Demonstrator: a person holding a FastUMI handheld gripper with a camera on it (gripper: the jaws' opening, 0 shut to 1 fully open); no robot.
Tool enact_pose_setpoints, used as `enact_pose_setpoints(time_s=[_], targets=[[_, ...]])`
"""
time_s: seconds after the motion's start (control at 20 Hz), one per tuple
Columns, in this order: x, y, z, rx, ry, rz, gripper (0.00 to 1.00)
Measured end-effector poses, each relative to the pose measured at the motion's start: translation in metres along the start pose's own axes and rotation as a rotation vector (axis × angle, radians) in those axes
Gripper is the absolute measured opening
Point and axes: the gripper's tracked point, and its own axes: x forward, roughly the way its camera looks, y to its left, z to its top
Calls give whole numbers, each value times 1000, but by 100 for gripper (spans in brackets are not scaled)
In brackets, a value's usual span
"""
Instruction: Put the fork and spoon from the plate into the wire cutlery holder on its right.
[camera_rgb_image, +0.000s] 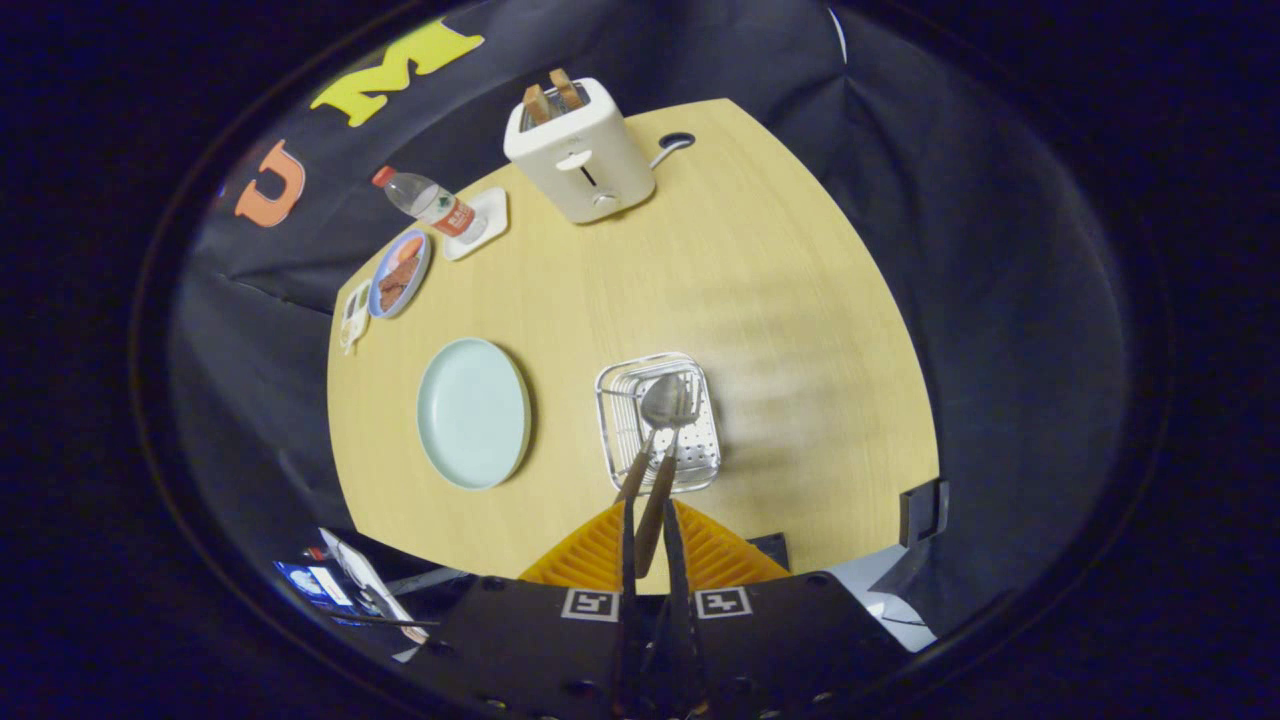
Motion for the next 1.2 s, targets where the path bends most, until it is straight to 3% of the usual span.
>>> enact_pose_setpoints(time_s=[0.15,0.2,0.25,0.35,0.55,0.6,0.85,1.2], targets=[[-10,19,6,-59,-102,26,22],[-13,26,8,-91,-142,24,34],[-18,36,8,-129,-172,27,34],[-28,63,5,-208,-233,46,44],[-57,117,5,-380,-439,21,74],[-61,132,5,-417,-481,13,85],[-91,190,7,-471,-691,9,96],[-175,246,16,-485,-1138,-44,96]])
